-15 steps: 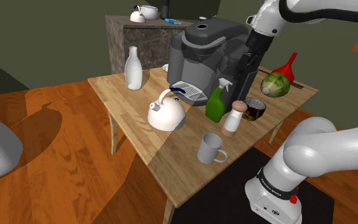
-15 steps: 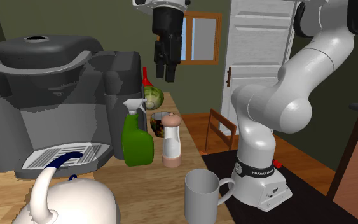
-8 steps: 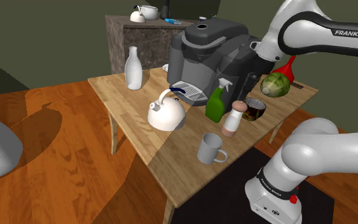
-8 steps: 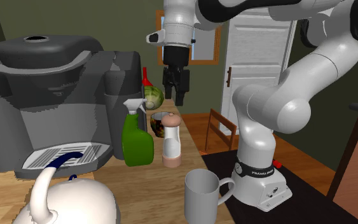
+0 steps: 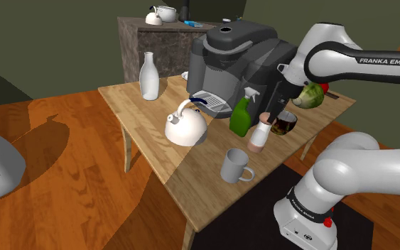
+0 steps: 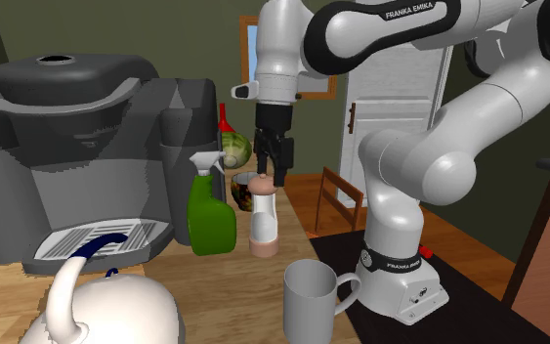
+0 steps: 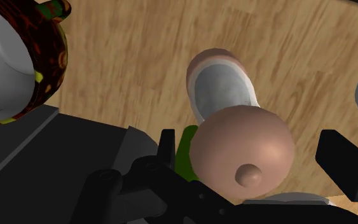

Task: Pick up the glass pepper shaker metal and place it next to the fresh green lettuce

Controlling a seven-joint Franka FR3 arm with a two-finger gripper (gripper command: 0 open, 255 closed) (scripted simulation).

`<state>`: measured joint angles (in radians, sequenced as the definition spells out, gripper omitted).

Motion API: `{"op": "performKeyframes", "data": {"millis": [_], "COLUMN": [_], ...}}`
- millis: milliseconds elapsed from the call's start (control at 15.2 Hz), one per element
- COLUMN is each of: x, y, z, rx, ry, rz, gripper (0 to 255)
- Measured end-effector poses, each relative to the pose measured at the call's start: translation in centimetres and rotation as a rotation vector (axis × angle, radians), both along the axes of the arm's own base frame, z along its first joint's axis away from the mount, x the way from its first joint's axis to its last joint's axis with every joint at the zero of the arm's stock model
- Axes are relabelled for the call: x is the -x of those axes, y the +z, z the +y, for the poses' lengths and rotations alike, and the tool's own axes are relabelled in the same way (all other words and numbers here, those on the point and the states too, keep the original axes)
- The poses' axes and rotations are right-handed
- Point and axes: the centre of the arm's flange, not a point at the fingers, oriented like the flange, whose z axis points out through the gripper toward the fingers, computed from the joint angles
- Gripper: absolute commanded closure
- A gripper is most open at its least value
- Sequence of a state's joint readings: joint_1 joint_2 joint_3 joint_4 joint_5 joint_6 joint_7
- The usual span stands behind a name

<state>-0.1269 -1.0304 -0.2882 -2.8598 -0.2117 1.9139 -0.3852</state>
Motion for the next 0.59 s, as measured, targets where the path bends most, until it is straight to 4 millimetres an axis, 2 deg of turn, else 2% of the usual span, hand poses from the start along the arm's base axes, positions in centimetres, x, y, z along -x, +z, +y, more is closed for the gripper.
{"op": "performKeyframes", "data": {"millis": [198, 594], "x": [-0.04, -0.07], "y": [-1.08, -1.29], "z": [0.13, 0.11], "rx": [0.000, 0.000], "ry": [0.000, 0.000], "rz": [0.000, -0.001], "gripper": [0, 0]}}
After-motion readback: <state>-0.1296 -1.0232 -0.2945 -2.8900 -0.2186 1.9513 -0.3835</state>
